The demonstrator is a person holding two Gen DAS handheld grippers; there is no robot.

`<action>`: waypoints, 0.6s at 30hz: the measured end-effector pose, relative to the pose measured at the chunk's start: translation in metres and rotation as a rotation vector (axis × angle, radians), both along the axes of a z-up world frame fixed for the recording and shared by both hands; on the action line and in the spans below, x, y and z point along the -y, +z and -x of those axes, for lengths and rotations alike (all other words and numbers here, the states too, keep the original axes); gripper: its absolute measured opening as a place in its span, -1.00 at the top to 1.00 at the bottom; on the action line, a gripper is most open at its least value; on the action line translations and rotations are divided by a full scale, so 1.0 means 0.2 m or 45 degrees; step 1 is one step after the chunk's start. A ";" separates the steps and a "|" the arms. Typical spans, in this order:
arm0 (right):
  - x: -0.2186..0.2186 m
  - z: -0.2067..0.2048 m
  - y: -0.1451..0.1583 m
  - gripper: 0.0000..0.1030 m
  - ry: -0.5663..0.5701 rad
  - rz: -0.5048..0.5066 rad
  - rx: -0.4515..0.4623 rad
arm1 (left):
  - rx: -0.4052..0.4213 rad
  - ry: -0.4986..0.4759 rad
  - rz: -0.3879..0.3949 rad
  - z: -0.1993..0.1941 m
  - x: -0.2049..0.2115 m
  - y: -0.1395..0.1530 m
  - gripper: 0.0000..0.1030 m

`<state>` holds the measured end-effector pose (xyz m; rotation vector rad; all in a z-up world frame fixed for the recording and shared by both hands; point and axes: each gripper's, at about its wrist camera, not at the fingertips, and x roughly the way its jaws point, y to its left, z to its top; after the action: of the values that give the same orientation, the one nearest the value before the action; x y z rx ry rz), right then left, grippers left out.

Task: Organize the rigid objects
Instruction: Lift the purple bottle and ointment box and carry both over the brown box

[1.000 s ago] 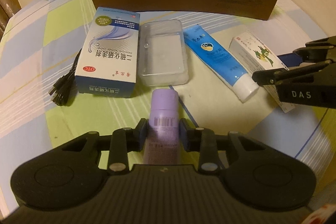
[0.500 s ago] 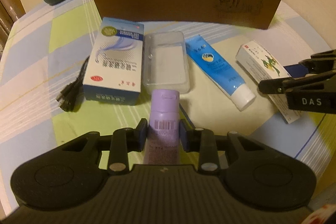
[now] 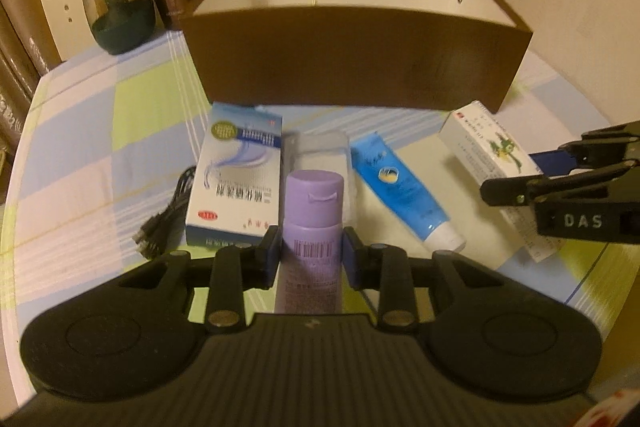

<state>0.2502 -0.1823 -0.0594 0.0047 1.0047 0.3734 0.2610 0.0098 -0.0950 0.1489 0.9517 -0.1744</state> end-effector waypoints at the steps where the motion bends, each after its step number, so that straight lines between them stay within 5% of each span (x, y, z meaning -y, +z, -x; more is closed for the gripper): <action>1: 0.00 0.00 0.01 0.26 0.001 -0.005 0.005 | 0.007 0.000 0.004 0.00 0.00 0.02 0.43; 18: 0.01 -0.08 0.18 0.26 -0.017 -0.063 0.103 | 0.137 -0.029 0.035 -0.09 0.05 0.26 0.43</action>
<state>0.2656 -0.1844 -0.0240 0.0404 0.9150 0.3831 0.2782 -0.0008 -0.0426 0.1421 0.8408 -0.1987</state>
